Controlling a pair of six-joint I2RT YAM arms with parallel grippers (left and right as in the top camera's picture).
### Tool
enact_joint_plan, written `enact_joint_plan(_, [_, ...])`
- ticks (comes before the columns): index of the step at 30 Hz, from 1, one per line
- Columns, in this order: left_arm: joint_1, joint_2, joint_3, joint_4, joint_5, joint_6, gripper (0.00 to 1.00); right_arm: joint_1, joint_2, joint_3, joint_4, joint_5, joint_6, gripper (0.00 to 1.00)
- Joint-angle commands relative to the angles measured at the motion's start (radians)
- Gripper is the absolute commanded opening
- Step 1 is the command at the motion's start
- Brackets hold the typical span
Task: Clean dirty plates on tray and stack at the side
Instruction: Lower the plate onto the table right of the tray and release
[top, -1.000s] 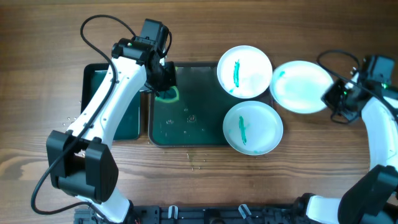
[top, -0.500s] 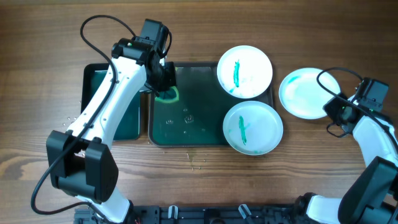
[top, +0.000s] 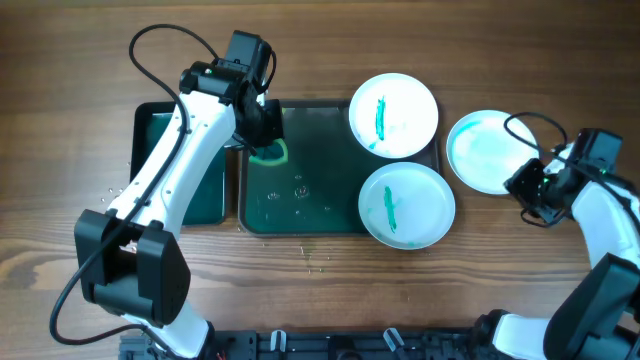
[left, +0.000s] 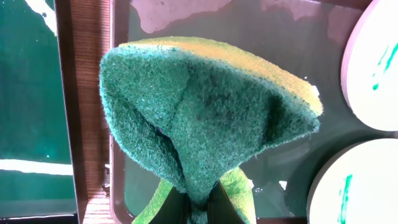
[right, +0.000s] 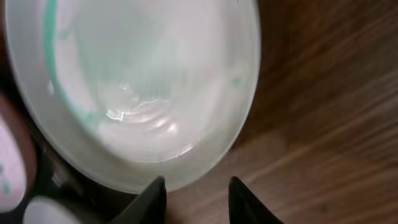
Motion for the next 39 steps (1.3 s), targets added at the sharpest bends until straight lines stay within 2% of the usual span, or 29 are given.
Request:
enact_joint_plan(1, [0.003,-0.002,-0.003,0.004,0.008,0.015,0.04,0.0,-0.033,0.082,-0.119,-0.134,-0.114,0.33])
enact_joint_plan(5, [0.002,-0.002,-0.003,0.012,0.008,0.015,0.04,0.024,-0.031,0.062,-0.215,-0.17,-0.183,0.33])
enact_joint_plan(9, [0.003,-0.002,-0.005,0.011,0.008,0.015,0.04,0.085,-0.031,0.015,-0.222,-0.17,-0.229,0.33])
enact_joint_plan(18, [0.003,-0.002,-0.005,0.011,0.008,0.015,0.04,0.226,-0.029,-0.056,-0.157,-0.15,-0.234,0.34])
enact_joint_plan(29, [0.003,-0.002,-0.005,0.011,0.008,0.015,0.04,0.301,-0.029,-0.066,-0.101,-0.107,-0.231,0.33])
enact_joint_plan(33, [0.003,-0.002,-0.005,0.011,0.008,0.015,0.04,0.326,-0.029,-0.066,-0.103,-0.067,-0.229,0.28])
enact_joint_plan(35, [0.002,-0.002,-0.005,0.011,0.008,0.015,0.04,0.332,-0.029,-0.074,-0.096,-0.061,-0.223,0.23])
enact_joint_plan(39, [0.003,-0.002,-0.005,0.011,0.008,0.015,0.04,0.333,-0.029,-0.117,-0.048,-0.044,-0.2,0.2])
